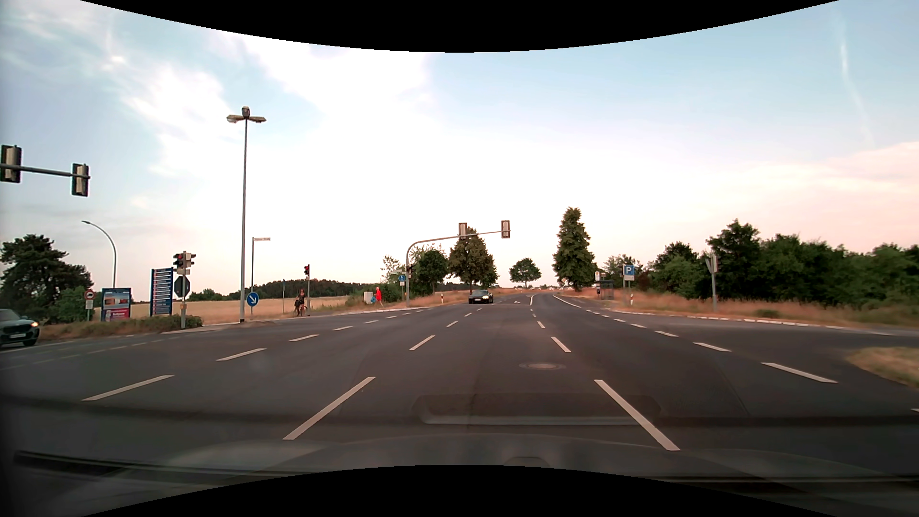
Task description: Follow the waypoints while adhering to traffic rules and regulations
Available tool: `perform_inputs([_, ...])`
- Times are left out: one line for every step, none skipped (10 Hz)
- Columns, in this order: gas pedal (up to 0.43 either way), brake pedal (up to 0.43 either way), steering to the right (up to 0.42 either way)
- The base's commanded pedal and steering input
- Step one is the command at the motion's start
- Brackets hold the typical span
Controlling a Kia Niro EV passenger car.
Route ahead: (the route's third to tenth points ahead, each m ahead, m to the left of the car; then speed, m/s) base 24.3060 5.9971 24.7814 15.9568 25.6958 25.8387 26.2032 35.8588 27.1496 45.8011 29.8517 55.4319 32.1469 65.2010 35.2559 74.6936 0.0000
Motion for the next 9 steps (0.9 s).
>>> perform_inputs([0.0,0.311,-0.001])
perform_inputs([0.0,0.311,-0.001])
perform_inputs([0.0,0.311,-0.001])
perform_inputs([0.0,0.311,-0.001])
perform_inputs([0.0,0.311,-0.001])
perform_inputs([0.0,0.311,-0.001])
perform_inputs([0.0,0.311,-0.001])
perform_inputs([0.0,0.311,-0.001])
perform_inputs([0.0,0.311,-0.001])
